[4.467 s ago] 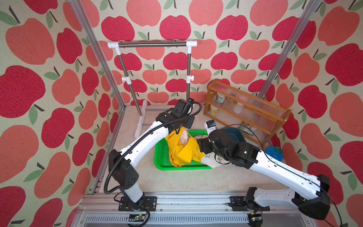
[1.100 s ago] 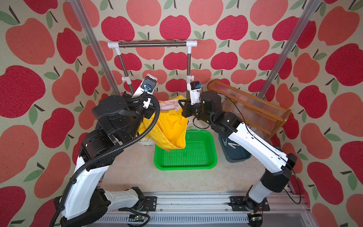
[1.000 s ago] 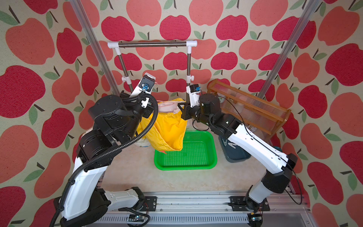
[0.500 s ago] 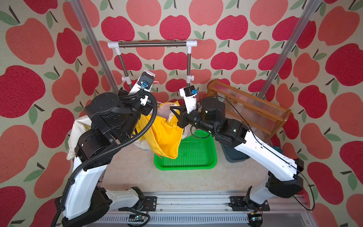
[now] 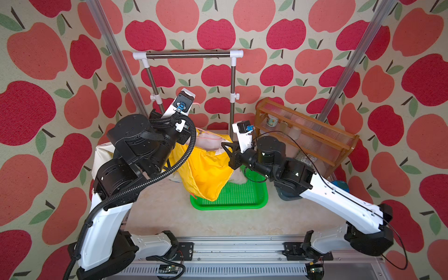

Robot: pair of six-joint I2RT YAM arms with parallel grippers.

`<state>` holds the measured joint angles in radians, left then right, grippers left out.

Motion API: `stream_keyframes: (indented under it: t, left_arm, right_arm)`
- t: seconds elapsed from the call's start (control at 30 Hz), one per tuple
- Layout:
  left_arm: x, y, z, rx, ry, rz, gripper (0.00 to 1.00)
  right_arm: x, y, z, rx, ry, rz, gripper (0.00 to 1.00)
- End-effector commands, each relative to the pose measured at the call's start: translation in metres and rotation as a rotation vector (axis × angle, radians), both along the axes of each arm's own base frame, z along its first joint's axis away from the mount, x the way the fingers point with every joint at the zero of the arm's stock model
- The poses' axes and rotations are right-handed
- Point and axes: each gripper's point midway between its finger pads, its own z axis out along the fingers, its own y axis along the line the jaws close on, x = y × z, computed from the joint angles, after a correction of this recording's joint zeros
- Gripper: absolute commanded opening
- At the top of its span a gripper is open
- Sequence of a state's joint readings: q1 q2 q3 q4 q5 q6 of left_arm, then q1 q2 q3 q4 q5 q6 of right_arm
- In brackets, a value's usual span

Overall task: Remove the clothespins securing jackets to the hanger
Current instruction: Remove the jacket from the hanger.

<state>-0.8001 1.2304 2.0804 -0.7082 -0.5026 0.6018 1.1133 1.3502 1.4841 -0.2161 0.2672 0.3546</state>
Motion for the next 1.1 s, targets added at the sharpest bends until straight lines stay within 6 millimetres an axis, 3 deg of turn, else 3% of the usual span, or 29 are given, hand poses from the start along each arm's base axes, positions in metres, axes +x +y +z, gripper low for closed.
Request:
stream_keyframes:
  t: [0.0,0.13,0.33,0.7,0.9,1.0,1.07]
  left_arm:
    - [0.000,-0.004,-0.003,0.011,0.026,-0.026,0.00]
    - [0.005,-0.022,-0.035,0.060,0.132,-0.081,0.00]
    - [0.003,-0.052,-0.083,0.094,0.300,-0.199,0.00]
    - [-0.013,-0.111,-0.101,-0.058,0.442,-0.449,0.00]
    - [-0.014,-0.140,-0.116,-0.109,0.525,-0.546,0.00]
    - [-0.004,-0.150,-0.125,-0.103,0.543,-0.542,0.00]
    - [0.003,-0.155,-0.130,-0.108,0.554,-0.537,0.00]
  right_arm:
    - [0.023,-0.033,-0.005,0.186,0.076,-0.116,0.01]
    - [0.040,-0.047,-0.069,0.163,0.208,-0.157,0.02]
    - [0.050,-0.064,-0.140,0.131,0.361,-0.225,0.03]
    - [0.027,-0.141,-0.240,0.041,0.528,-0.426,0.04]
    - [0.027,-0.167,-0.279,0.031,0.588,-0.528,0.18]
    - [0.030,-0.171,-0.280,0.015,0.584,-0.529,0.46]
    - [0.029,-0.172,-0.264,-0.004,0.547,-0.509,0.56]
